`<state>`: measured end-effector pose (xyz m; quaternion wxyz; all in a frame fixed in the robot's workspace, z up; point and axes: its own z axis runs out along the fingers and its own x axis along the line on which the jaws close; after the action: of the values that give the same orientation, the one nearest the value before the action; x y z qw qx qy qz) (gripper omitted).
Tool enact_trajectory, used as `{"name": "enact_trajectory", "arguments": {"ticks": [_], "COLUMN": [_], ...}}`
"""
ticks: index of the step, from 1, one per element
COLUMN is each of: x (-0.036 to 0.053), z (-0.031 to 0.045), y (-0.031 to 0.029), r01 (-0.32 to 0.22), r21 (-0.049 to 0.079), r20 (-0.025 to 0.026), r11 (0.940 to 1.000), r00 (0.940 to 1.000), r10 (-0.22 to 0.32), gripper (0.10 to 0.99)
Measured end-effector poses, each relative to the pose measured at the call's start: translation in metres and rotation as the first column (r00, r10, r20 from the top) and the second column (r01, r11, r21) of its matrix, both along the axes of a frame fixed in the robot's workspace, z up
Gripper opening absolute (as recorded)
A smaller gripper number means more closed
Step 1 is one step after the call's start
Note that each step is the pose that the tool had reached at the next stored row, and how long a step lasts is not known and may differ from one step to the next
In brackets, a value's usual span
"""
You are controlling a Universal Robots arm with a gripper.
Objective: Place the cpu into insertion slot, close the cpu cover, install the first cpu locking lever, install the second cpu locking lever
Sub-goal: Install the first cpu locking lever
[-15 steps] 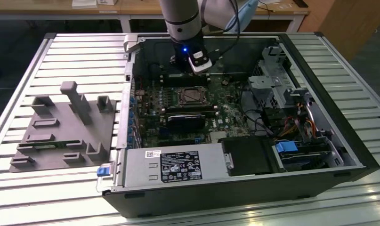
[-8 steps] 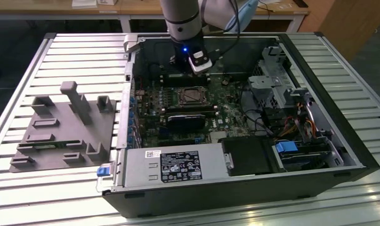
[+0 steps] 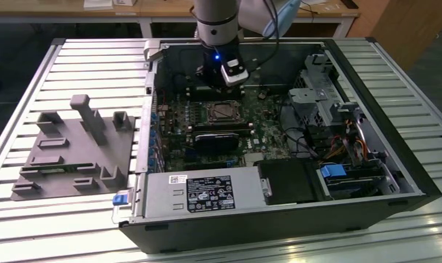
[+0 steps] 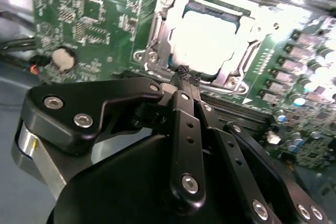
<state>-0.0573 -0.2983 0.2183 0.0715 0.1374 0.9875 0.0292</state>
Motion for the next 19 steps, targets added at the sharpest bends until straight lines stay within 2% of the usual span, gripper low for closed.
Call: {"name": "enact_trajectory", "arguments": {"ticks": [1, 2, 6, 14, 16, 19], "x": [0.0009, 0.0014, 0.0027, 0.0038, 0.0042, 0.0047], "z": [-0.0001, -0.0002, -0.0004, -0.0009, -0.0013, -0.0016], "y": [0.0, 0.0, -0.0017, -0.0137, -0.0157, -0.0185], "r01": [0.0, 0.0, 0.0, 0.001, 0.001, 0.0], "r21": [-0.007, -0.013, -0.026, -0.033, -0.039, -0.05], "r20": [-0.0075, -0.0112, -0.0158, -0.0191, -0.0237, -0.036], "r11": [1.0, 0.9999, 0.9997, 0.9995, 0.9993, 0.9988], "r00": [1.0, 0.9999, 0.9999, 0.9998, 0.9997, 0.9994], "r10": [0.0, 0.0, -0.001, -0.001, -0.002, -0.002], "gripper": [0.106, 0.106, 0.106, 0.106, 0.106, 0.106]}}
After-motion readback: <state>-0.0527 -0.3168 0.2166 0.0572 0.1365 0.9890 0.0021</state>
